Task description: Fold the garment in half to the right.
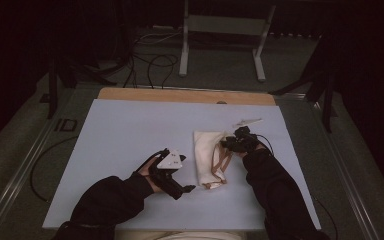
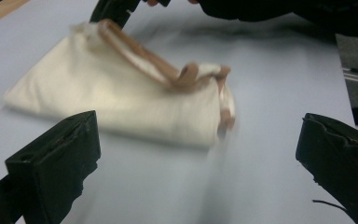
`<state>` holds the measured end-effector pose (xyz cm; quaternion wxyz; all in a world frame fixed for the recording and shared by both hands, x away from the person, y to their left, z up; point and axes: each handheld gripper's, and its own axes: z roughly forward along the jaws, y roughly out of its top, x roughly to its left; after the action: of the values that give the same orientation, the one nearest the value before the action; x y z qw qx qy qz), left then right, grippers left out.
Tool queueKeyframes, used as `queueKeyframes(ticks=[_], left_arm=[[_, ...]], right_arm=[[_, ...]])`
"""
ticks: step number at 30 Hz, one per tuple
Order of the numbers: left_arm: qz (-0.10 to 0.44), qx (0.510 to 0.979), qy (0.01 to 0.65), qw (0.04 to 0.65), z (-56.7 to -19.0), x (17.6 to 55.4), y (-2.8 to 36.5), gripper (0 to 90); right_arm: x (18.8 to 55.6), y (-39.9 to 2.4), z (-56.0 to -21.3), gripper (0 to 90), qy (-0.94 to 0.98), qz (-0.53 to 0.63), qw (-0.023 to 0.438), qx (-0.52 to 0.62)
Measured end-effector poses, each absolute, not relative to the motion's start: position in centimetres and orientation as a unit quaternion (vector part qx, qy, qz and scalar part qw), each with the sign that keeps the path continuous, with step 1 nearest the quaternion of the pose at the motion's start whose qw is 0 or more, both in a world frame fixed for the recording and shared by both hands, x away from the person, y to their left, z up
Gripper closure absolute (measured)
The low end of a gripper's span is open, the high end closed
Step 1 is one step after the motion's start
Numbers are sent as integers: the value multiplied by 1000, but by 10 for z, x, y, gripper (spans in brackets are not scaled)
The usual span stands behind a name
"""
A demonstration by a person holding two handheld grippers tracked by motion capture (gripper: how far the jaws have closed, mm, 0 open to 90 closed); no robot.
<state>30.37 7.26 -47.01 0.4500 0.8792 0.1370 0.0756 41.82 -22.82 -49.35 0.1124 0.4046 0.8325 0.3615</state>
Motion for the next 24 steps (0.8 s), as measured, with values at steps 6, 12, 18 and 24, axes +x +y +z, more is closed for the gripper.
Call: queueKeyframes(ticks=[6,12,18,24], left_arm=[[81,871,164,455,-478,290,101,6],[81,870,188,449,-490,283,119,6],[90,861,206,456,-496,280,129,5],[97,860,212,454,-498,277,133,5]], right_arm=[[419,-219,-502,626,836,354,106,405],[417,-217,-513,727,847,329,116,402],[414,-219,-511,878,845,328,128,402],[406,-222,-501,880,839,339,141,401]])
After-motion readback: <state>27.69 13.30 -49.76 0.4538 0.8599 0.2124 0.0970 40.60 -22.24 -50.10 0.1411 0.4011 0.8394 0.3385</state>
